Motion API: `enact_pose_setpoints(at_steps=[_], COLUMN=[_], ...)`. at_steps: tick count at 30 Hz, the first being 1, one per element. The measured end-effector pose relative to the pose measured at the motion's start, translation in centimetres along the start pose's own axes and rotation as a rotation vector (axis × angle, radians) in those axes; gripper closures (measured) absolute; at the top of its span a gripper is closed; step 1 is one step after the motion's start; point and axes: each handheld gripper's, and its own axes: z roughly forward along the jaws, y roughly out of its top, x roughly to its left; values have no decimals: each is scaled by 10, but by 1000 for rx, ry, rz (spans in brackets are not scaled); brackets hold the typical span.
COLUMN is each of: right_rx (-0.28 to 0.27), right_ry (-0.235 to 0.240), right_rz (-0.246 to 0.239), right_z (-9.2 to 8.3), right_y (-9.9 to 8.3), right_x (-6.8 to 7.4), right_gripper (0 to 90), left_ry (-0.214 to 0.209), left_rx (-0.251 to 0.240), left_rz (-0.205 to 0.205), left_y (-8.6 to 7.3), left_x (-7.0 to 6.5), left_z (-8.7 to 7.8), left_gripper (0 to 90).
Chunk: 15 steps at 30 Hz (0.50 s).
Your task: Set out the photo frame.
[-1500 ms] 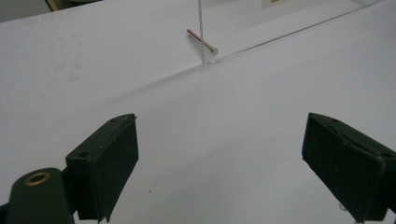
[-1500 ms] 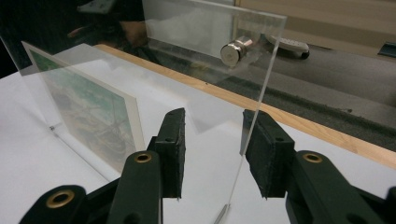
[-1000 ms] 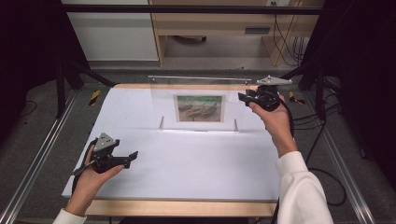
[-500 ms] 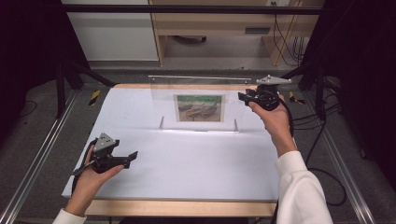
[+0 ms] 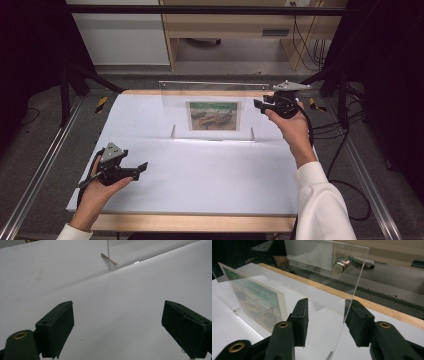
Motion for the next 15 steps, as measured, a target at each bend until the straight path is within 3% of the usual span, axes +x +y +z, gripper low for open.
enact_pose_setpoints(at_steps=[15], right_rx=[26], right_ry=[-50], right_rz=[-23], right_z=[-6], right_y=[6], right_x=[8], right_gripper=[215], left_ry=[1], left_rx=[3], left_rz=[-3], left_y=[0], left_x=[-1], left_z=[1], left_gripper=[107])
